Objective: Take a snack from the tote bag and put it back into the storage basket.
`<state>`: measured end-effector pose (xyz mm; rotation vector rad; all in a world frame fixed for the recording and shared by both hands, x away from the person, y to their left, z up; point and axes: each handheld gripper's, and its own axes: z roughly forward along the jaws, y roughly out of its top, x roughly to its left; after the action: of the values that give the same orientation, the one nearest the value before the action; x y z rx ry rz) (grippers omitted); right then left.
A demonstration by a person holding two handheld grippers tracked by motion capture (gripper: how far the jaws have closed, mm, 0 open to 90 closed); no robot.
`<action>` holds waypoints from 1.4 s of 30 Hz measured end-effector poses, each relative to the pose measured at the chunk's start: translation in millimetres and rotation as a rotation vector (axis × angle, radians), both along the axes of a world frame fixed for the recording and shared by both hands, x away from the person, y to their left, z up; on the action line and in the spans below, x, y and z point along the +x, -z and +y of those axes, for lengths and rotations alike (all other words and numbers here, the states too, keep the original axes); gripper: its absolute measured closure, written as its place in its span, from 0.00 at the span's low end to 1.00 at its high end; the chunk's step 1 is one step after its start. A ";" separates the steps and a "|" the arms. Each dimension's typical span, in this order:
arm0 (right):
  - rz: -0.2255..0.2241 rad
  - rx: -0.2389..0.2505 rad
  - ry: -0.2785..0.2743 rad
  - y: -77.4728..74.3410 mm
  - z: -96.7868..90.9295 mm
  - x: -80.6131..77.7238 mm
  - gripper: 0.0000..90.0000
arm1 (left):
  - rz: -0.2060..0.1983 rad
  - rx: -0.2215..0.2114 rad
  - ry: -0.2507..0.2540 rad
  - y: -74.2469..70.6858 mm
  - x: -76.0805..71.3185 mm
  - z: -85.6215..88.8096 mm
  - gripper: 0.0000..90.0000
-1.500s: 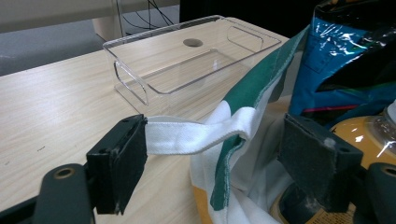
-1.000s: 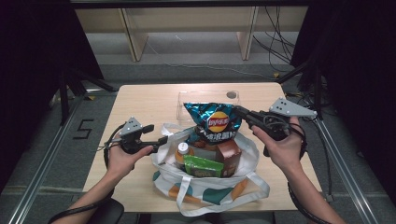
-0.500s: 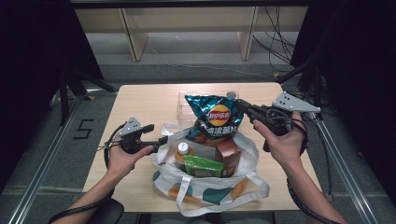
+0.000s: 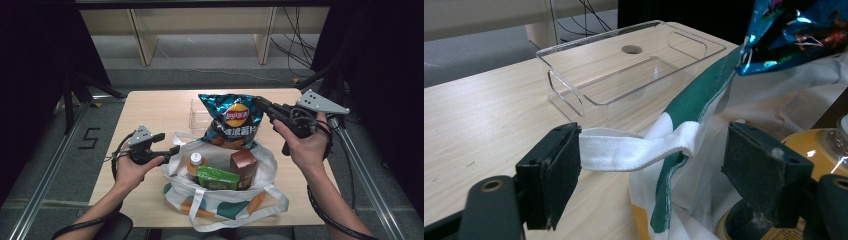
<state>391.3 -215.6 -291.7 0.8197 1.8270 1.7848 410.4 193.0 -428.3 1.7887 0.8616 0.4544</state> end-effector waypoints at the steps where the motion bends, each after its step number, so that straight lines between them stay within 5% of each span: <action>1: 0.011 0.007 0.000 -0.9 0.5 -0.6 1.00 | 0.000 0.000 0.000 0.0 0.0 0.0 0.25; 16: -0.049 0.030 0.014 -14.7 -1.5 0.0 1.00 | -0.005 -0.009 -0.005 -0.2 0.4 0.6 0.25; 42: -0.065 0.083 0.075 -23.9 -11.1 8.7 1.00 | -0.014 -0.022 -0.017 -1.5 -0.2 0.9 0.25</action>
<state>400.0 -226.6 -267.8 0.8402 1.6684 1.8285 410.2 193.9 -426.8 1.7569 0.8693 0.4660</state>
